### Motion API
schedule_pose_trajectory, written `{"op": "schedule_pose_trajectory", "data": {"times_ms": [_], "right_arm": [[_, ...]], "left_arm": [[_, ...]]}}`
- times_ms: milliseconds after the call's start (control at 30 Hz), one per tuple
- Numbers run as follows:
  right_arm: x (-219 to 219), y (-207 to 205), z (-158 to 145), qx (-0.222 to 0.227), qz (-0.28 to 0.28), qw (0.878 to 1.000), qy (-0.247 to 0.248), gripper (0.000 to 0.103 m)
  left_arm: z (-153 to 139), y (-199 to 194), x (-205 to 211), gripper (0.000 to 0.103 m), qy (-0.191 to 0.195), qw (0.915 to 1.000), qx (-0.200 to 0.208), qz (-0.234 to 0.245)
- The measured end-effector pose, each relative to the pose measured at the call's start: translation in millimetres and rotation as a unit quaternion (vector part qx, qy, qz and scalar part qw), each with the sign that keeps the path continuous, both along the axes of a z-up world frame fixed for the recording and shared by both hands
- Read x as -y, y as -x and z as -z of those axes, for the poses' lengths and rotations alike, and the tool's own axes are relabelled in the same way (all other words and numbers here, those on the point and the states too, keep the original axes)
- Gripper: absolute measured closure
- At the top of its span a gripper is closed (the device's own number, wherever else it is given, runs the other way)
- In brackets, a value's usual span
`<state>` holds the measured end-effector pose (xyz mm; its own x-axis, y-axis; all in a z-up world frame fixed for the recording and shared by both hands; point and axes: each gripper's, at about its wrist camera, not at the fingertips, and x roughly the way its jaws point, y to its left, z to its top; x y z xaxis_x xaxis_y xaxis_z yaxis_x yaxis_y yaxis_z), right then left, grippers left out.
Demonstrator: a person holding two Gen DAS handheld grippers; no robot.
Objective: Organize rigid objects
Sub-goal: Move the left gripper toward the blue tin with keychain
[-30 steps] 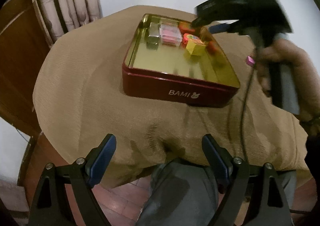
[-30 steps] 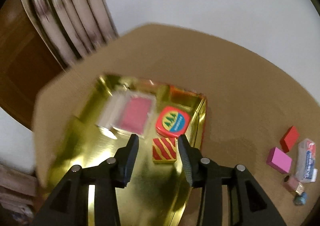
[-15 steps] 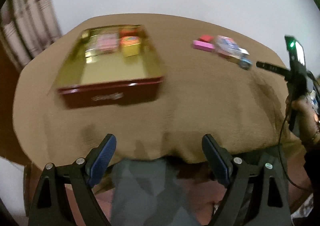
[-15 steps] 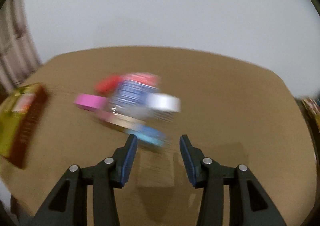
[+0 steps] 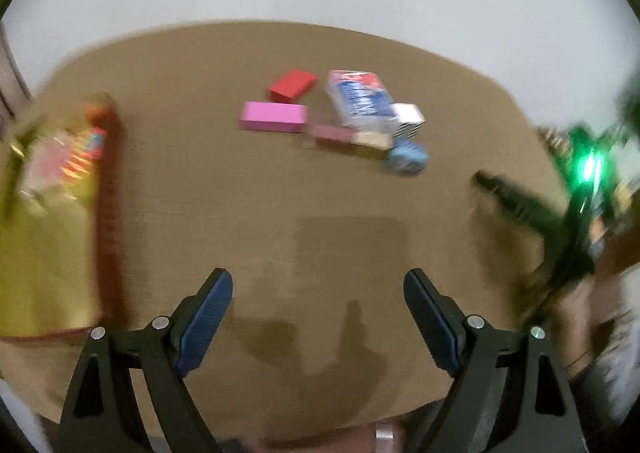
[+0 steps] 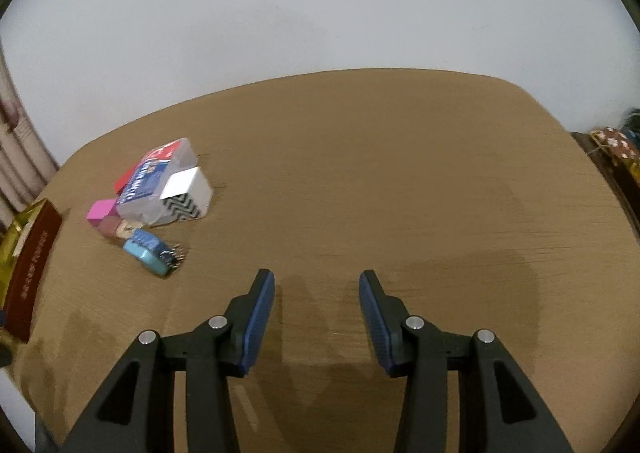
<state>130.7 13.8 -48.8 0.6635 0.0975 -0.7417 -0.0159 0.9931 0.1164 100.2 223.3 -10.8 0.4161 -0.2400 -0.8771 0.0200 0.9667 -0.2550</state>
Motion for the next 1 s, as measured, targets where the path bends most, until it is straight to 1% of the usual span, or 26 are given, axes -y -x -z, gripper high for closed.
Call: {"op": "schedule_pose_trajectory", "data": {"times_ms": [67, 100, 200, 233, 300, 333, 467, 533, 567, 700, 767, 833, 900, 1000], "right_arm": [[2.1, 2.5, -2.2, 0.010, -0.004, 1.000, -0.010, 0.058], [2.2, 7.1, -2.5, 0.013, -0.009, 1.000, -0.021, 0.058], [11.0, 9.4, -2.1, 0.017, -0.006, 0.998, -0.055, 0.058], [13.9, 9.0, -1.5, 0.015, -0.006, 0.998, -0.066, 0.058], [14.9, 7.9, -1.4, 0.011, -0.008, 0.997, -0.080, 0.058], [20.4, 11.8, -3.5, 0.013, -0.007, 0.997, -0.081, 0.058], [21.3, 16.1, -4.1, 0.019, -0.022, 0.996, -0.086, 0.058], [23.8, 18.0, -5.3, 0.023, -0.028, 0.995, -0.094, 0.058], [25.9, 19.1, -6.1, 0.022, -0.031, 0.994, -0.098, 0.058], [28.8, 19.0, -5.9, 0.022, -0.039, 0.993, -0.113, 0.058], [30.0, 19.9, -6.2, 0.023, -0.040, 0.992, -0.116, 0.058], [31.6, 21.6, -7.2, 0.026, -0.042, 0.991, -0.121, 0.058], [31.4, 21.3, -6.5, 0.028, -0.043, 0.991, -0.124, 0.058], [32.6, 21.3, -6.6, 0.029, -0.044, 0.990, -0.129, 0.058]], "left_arm": [[1.3, -16.1, 11.8, 0.018, 0.036, 0.9989, -0.019, -0.022], [2.4, -23.9, 17.5, 0.018, 0.047, 0.9981, -0.026, -0.029], [10.0, -51.3, 35.2, 0.018, 0.085, 0.9929, -0.061, -0.057], [14.5, -61.9, 40.1, 0.018, 0.102, 0.9894, -0.075, -0.071], [22.9, -78.1, 45.3, 0.021, 0.124, 0.9825, -0.100, -0.096], [24.9, -82.7, 46.5, 0.021, 0.133, 0.9800, -0.105, -0.105], [36.7, -100.8, 50.2, 0.021, 0.149, 0.9671, -0.137, -0.154], [43.5, -107.8, 53.6, 0.021, 0.145, 0.9631, -0.149, -0.171], [46.2, -107.2, 55.0, 0.021, 0.144, 0.9625, -0.150, -0.174], [48.9, -111.1, 61.4, 0.022, 0.123, 0.9636, -0.152, -0.182], [52.7, -114.8, 67.0, 0.031, 0.117, 0.9631, -0.157, -0.184], [57.3, -118.2, 72.2, 0.033, 0.110, 0.9624, -0.164, -0.187], [55.8, -119.4, 76.7, 0.034, 0.095, 0.9641, -0.161, -0.189], [56.7, -124.7, 82.3, 0.037, 0.089, 0.9651, -0.160, -0.187]]}}
